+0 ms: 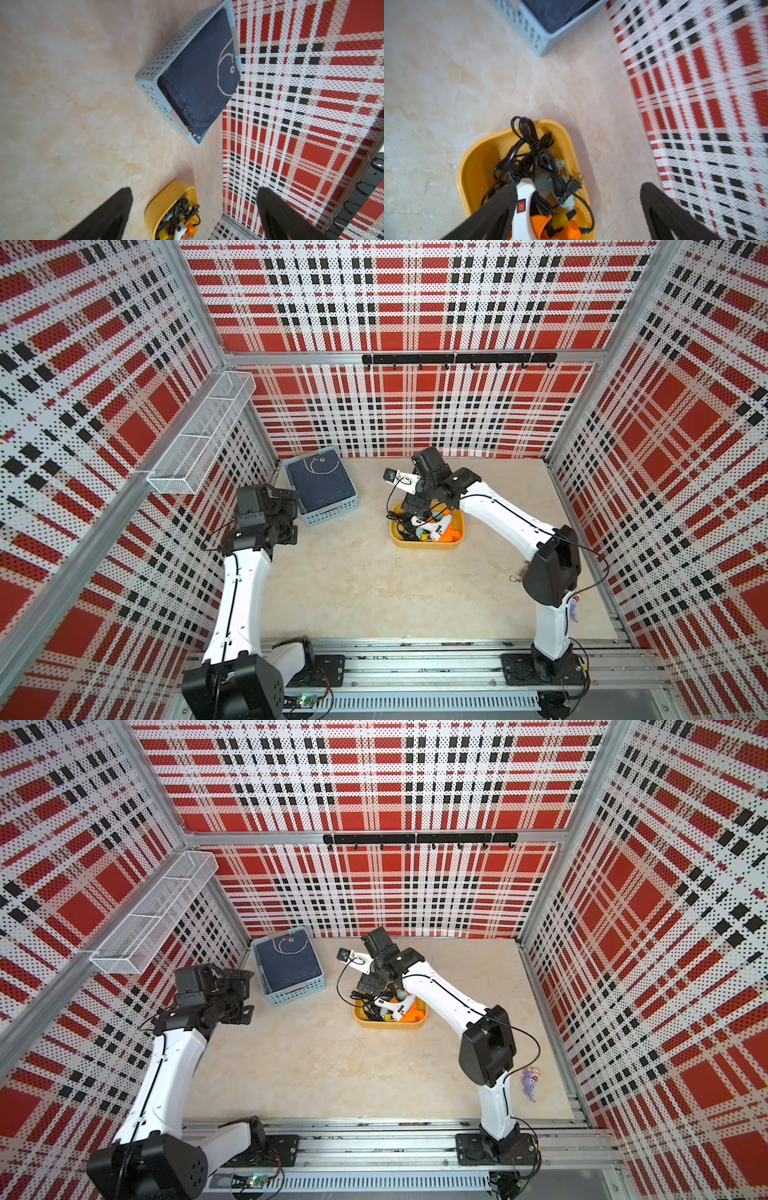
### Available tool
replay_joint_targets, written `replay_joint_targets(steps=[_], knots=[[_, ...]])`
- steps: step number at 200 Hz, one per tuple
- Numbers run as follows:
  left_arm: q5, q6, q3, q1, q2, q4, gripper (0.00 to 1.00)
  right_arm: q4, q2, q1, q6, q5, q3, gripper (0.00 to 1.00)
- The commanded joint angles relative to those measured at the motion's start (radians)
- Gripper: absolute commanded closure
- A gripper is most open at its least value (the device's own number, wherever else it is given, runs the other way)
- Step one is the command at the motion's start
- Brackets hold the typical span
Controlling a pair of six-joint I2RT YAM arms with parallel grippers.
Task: Put the hot melt glue gun into the storage box
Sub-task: Adjust the hot melt adhesive gun in the storage box, then reset both arms
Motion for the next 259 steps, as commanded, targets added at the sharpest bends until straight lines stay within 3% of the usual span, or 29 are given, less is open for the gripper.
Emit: replay_joint_targets(steps=[1,28,59,77,106,120,144,157,204,229,252,259], knots=[[-0.076,0.106,0.073,0.012,0.018,0.013,0.01,0.095,-0.140,-0.083,0.190,-0.069,-0.087,0.00],[-0.329,0.390,0.120,-0.034,0.015,0.061,0.01,0.473,-0.425,-0.328,0.529,-0.090,-0.541,0.00],[-0.656,0.657,-0.085,-0.145,-0.077,0.320,0.01,0.752,-0.684,-0.610,0.709,0.037,-0.993,0.00],[-0.700,0.786,-0.317,-0.163,-0.160,0.598,0.01,0.876,-0.774,-0.704,0.740,0.080,-1.196,0.00],[-0.704,0.927,-0.683,-0.180,-0.268,1.096,0.01,1.050,-0.779,-0.718,0.729,0.106,-1.381,0.00],[-0.715,0.969,-0.763,-0.185,-0.258,1.212,0.01,1.165,-0.715,-0.718,0.758,0.084,-1.436,0.00],[-0.702,1.070,-0.777,-0.185,-0.172,1.240,0.01,1.342,-0.579,-0.716,0.825,0.099,-1.484,0.00],[-0.707,1.107,-0.793,-0.183,-0.131,1.296,0.01,1.376,-0.518,-0.699,0.787,0.131,-1.476,0.00],[-0.585,1.092,-0.827,-0.161,0.039,1.512,0.01,1.463,-0.398,-0.662,0.723,0.182,-1.449,0.00],[-0.706,1.088,-0.817,-0.209,0.162,1.574,0.01,1.503,-0.389,-0.620,0.680,0.215,-1.462,0.04],[-0.712,1.064,-0.834,-0.216,0.268,1.697,0.01,1.521,-0.391,-0.621,0.684,0.217,-1.473,0.06],[-0.718,1.070,-0.830,-0.223,0.302,1.724,0.01,1.520,-0.391,-0.622,0.684,0.217,-1.474,0.01]])
